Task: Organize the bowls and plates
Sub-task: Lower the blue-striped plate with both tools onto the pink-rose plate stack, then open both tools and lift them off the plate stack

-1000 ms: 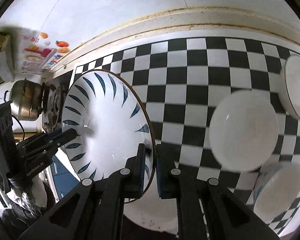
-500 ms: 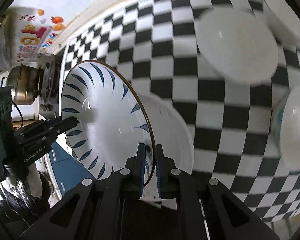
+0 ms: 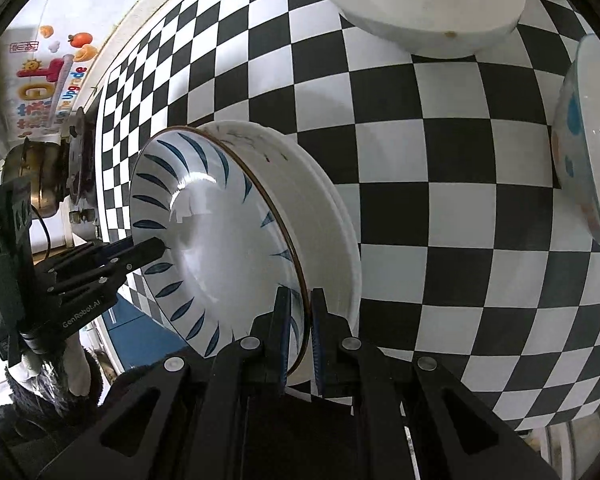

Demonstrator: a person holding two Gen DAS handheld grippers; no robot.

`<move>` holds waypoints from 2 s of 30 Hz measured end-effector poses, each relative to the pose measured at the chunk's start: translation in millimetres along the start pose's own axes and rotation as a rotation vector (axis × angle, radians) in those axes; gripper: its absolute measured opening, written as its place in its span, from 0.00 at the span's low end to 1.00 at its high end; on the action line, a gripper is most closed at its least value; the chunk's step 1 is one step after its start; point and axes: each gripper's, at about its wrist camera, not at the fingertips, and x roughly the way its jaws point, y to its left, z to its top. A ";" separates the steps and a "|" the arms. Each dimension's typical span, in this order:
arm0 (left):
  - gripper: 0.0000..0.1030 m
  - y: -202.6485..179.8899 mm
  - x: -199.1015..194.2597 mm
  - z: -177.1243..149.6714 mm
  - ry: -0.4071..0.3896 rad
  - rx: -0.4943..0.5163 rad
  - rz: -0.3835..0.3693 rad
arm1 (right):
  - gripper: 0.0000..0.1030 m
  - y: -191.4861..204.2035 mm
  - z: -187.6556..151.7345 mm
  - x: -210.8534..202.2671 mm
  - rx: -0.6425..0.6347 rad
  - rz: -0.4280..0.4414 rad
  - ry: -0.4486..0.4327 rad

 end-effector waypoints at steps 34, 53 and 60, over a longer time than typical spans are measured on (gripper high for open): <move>0.18 5.6 16.4 1.6 0.044 -0.067 0.000 | 0.13 12.3 6.3 18.7 0.030 -0.091 -0.006; 0.19 12.4 -16.1 -10.3 -0.019 -0.130 0.053 | 0.16 20.7 -2.6 5.9 0.040 -0.147 -0.052; 0.19 0.5 -73.4 -29.7 -0.121 -0.110 0.053 | 0.26 58.2 -26.1 -46.5 -0.022 -0.234 -0.180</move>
